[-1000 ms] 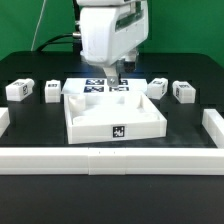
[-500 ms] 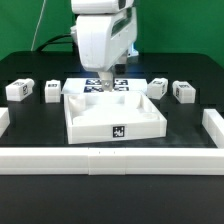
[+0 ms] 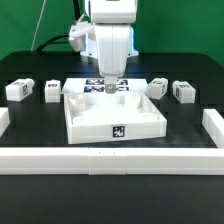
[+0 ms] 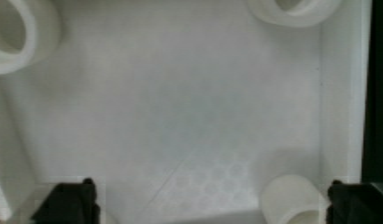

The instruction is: Assemble one leg

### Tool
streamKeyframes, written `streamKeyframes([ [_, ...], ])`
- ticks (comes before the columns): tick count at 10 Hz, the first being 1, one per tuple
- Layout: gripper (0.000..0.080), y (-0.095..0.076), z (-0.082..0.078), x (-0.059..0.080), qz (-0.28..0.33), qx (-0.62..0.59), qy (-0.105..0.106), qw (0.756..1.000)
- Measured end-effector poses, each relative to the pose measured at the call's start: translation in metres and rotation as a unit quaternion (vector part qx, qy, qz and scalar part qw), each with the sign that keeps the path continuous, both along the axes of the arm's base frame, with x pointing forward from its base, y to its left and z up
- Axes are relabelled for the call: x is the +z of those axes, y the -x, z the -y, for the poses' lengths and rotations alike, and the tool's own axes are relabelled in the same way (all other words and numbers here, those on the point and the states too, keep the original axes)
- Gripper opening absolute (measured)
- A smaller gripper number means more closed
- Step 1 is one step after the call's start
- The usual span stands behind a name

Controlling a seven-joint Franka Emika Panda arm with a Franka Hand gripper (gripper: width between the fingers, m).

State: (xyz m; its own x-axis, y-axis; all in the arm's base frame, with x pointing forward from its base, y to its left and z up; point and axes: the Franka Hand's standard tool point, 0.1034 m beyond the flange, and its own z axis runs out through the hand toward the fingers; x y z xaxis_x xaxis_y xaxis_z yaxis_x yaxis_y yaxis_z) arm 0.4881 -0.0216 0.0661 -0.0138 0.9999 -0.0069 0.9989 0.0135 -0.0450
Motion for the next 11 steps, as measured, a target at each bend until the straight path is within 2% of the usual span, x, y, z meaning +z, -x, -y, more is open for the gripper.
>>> streamKeyframes([
  [3, 0.0650, 0.002, 0.000, -0.001, -0.001, 0.005, -0.001, 1.000],
  [4, 0.0650, 0.011, 0.003, -0.007, -0.007, 0.020, -0.002, 1.000],
  [5, 0.0650, 0.021, 0.004, -0.015, -0.001, 0.030, -0.005, 1.000],
  [6, 0.0650, 0.039, 0.004, -0.029, -0.002, 0.039, -0.010, 0.999],
  [7, 0.0650, 0.049, 0.003, -0.040, -0.015, 0.039, -0.013, 0.999],
  [10, 0.0650, 0.054, 0.004, -0.050, -0.020, 0.036, -0.015, 0.999],
  [11, 0.0650, 0.052, 0.006, -0.048, -0.018, 0.035, -0.014, 0.999],
])
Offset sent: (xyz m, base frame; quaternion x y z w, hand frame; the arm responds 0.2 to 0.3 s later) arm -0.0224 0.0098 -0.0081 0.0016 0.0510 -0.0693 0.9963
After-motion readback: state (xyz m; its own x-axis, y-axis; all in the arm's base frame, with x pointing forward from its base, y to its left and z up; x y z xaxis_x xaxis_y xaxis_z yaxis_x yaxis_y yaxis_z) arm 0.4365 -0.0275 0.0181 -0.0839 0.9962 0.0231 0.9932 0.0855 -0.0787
